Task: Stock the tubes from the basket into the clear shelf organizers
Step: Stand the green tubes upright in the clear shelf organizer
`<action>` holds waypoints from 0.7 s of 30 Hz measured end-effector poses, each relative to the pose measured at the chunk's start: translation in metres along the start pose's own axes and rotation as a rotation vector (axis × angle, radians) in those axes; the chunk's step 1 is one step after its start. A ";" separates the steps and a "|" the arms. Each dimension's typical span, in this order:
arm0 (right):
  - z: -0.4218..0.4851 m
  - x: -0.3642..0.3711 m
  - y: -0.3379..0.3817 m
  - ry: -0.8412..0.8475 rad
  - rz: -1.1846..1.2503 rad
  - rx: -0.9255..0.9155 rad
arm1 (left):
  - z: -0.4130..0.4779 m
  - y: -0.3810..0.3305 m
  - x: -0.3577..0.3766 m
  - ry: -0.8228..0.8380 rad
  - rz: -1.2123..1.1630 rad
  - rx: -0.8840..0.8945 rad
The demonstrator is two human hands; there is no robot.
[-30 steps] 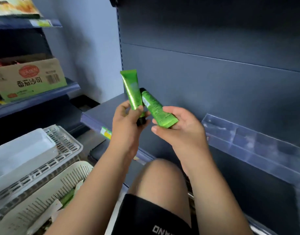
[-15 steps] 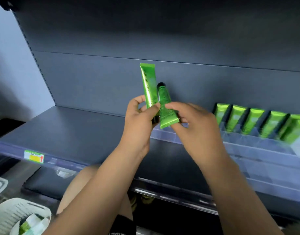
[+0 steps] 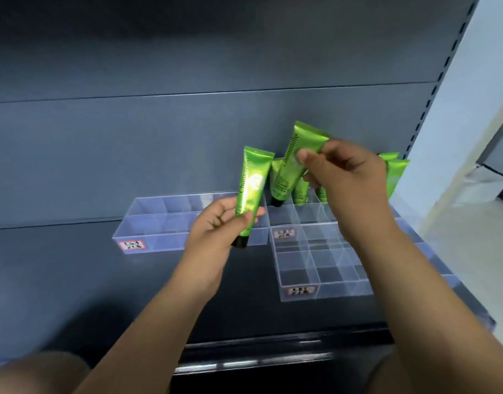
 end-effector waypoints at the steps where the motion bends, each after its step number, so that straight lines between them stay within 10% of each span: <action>1: 0.006 -0.004 -0.006 -0.011 -0.016 0.003 | 0.004 0.003 0.002 0.022 -0.007 0.015; 21: 0.070 -0.115 -0.082 -0.221 0.093 0.068 | 0.081 0.065 0.164 -0.052 0.166 0.182</action>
Point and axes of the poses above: each hand's wrist, its own z-axis towards the middle knuckle, its own x-axis out of the palm, y = z × x, the point moved 1 cm from there along z, towards the middle knuckle, and after that the axes turned 6 degrees about -z, right-handed, at the moved point
